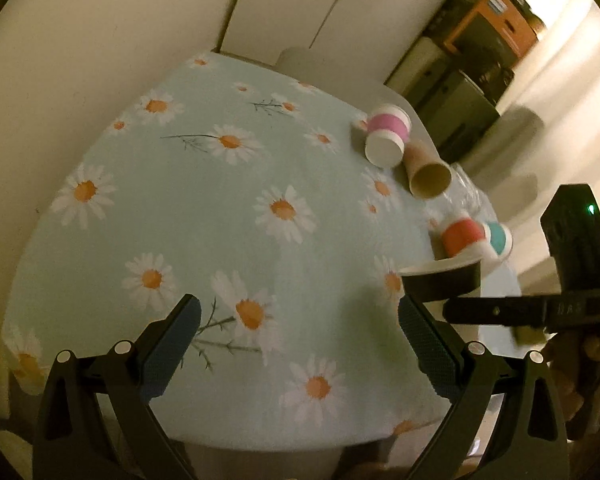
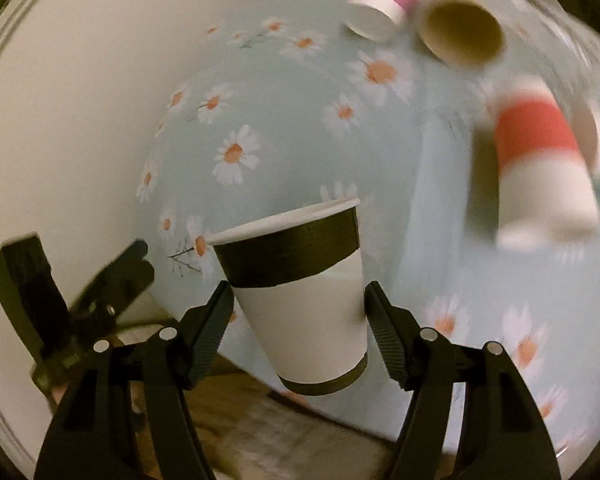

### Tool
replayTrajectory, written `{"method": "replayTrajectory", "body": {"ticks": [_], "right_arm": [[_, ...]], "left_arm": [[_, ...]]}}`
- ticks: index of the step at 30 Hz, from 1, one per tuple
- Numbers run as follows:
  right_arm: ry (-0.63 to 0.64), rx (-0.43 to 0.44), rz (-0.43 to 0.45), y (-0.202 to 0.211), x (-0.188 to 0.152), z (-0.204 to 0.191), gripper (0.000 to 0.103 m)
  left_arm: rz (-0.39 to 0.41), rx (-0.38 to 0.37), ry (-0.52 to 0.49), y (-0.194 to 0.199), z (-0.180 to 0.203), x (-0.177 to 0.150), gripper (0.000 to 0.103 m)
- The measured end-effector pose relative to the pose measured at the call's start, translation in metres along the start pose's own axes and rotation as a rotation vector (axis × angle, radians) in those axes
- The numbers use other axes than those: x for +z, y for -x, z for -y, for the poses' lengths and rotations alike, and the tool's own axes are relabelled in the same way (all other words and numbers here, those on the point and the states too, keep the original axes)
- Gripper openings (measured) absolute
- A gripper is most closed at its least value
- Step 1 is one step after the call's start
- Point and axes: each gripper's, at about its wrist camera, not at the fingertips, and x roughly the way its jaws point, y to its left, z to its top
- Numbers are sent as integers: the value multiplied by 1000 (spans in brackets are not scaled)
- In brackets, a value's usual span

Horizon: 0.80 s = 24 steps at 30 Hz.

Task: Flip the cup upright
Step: 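Close the right gripper on the black-and-white cup and lift it, then carry the cup toward the left tool while the left tool approaches it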

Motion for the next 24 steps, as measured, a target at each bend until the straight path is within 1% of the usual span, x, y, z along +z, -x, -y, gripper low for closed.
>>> {"method": "replayTrajectory", "body": {"ticks": [3, 7, 10, 13, 16, 18, 23, 24], "right_arm": [[-54, -10, 19, 3, -11, 1, 67], [-85, -6, 37, 3, -19, 5, 67], [-145, 10, 54, 5, -27, 14, 67], [-199, 28, 47, 2, -37, 22, 67], [-211, 9, 47, -2, -42, 24, 67], [-221, 12, 48, -5, -42, 24, 68], [-242, 8, 65, -1, -43, 29, 68], [-246, 9, 69, 0, -44, 31, 71]], "left_arm": [[2, 3, -25, 5, 4, -5, 96], [-19, -3, -20, 4, 3, -10, 96], [-34, 7, -40, 3, 7, -13, 96], [-44, 20, -58, 2, 9, -15, 96], [-55, 20, -54, 0, 10, -16, 96], [-63, 16, -56, -2, 11, -17, 96], [-86, 12, -91, -6, 19, -21, 96], [-89, 10, -94, -7, 21, -21, 96]]}}
